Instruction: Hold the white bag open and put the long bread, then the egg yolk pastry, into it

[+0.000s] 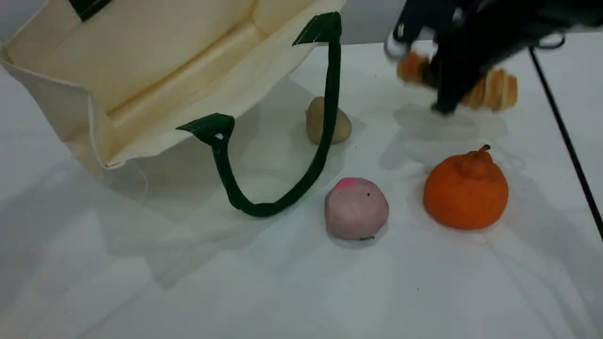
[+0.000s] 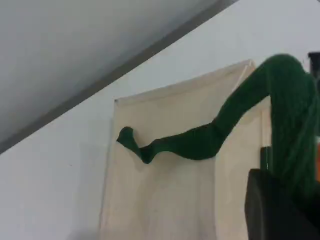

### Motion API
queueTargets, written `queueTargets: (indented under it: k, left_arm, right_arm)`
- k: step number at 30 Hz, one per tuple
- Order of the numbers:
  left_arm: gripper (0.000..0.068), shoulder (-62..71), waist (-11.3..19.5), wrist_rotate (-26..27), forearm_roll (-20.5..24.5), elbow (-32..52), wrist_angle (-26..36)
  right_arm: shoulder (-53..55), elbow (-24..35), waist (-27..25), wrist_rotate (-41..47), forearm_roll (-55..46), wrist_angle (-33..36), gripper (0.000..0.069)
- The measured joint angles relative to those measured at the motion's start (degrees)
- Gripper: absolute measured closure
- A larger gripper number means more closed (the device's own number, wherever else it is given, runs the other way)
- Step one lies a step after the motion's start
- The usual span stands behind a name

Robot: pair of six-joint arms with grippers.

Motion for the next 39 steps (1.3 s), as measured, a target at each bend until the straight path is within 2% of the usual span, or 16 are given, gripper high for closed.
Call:
queueTargets:
  k: [8,13,17,21,27,33,37,39]
  left_arm:
    - [0.0602,0.00,0.00,0.00,0.00,0.00,0.00]
    - [0.0602,0.00,0.00,0.00,1.70,0.00,0.00]
    - [0.0602,0.00,0.00,0.00,1.75,0.00,0.00]
    - [0.0602,0.00,0.00,0.16,1.75,0.00,0.00]
    - [0.0602,0.00,0.00,0.16,1.75,0.00,0.00]
    - [0.0602,0.00,0.00,0.20,1.47,0.00,0.00]
    - [0.0602,0.00,0.00,0.20,1.48,0.00,0.00]
    - [0.0602,0.07,0.00,0.20,1.48,0.00,0.00]
  right_arm:
    - [-13.71,2.42,0.00,0.24,19.85,-0.04,0.0571]
    - [-24.34,8.93,0.18,1.29,34.14,2.89,0.0577]
    - [-33.01,14.76,0.23,1.64,44.15,8.07,0.0577]
    - [-41.03,19.10,0.23,1.64,53.83,17.22,0.0580]
    - [-44.63,19.43,0.23,1.59,66.17,35.55,0.0582]
    - [-43.29,19.40,4.84,2.00,68.82,46.20,0.0586]
    - [-43.29,19.36,8.69,2.23,68.90,44.13,0.0587]
    - [-42.78,19.33,9.50,3.13,69.15,40.23,0.0587]
